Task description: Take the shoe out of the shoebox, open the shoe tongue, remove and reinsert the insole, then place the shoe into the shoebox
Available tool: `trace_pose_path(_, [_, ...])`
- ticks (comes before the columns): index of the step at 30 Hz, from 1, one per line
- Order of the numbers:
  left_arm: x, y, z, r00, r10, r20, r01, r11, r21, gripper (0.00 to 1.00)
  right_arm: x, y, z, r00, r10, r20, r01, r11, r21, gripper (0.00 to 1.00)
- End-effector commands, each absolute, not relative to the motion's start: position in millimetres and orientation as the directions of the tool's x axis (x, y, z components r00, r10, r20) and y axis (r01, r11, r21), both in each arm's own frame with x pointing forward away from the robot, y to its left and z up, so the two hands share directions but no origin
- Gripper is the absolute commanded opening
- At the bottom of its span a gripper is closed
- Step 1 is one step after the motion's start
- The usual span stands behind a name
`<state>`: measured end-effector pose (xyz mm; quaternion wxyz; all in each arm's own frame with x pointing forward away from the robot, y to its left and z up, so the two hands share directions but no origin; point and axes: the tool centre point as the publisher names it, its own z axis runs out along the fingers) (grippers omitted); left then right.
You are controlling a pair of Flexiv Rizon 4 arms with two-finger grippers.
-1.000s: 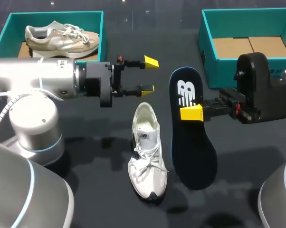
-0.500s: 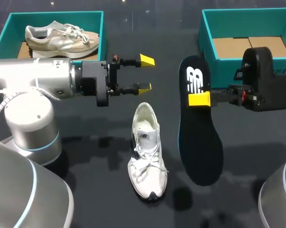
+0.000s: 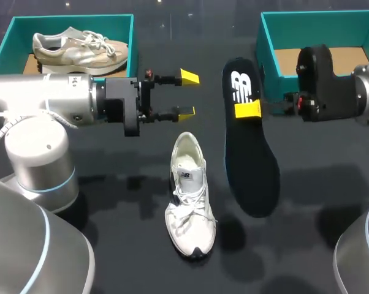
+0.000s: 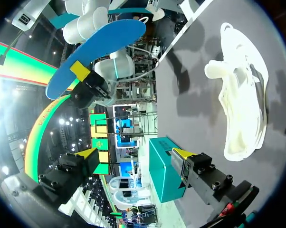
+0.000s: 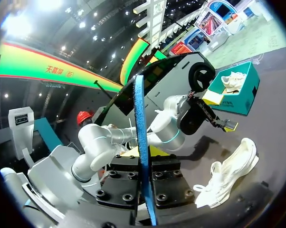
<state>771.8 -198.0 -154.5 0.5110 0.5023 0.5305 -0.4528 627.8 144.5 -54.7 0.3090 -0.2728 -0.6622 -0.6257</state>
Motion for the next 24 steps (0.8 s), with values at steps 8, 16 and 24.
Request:
trace_pose_path(8, [771, -200, -155, 0.028, 0.070, -0.997, 0.996, 0.088, 0.034, 1.00, 676, 130, -68, -0.655, 0.002, 0.755, 0.755, 0.009, 0.655, 0.00])
trace_pose_path(16, [771, -200, -155, 0.028, 0.070, -0.997, 0.996, 0.088, 0.034, 1.00, 695, 140, -69, -0.619, 0.015, 0.785, 0.784, 0.065, 0.617, 0.00])
trace_pose_path(24, [771, -200, -155, 0.028, 0.070, -0.997, 0.996, 0.088, 0.034, 1.00, 747, 158, -89, -0.489, 0.075, 0.869, 0.872, 0.073, 0.485, 0.00])
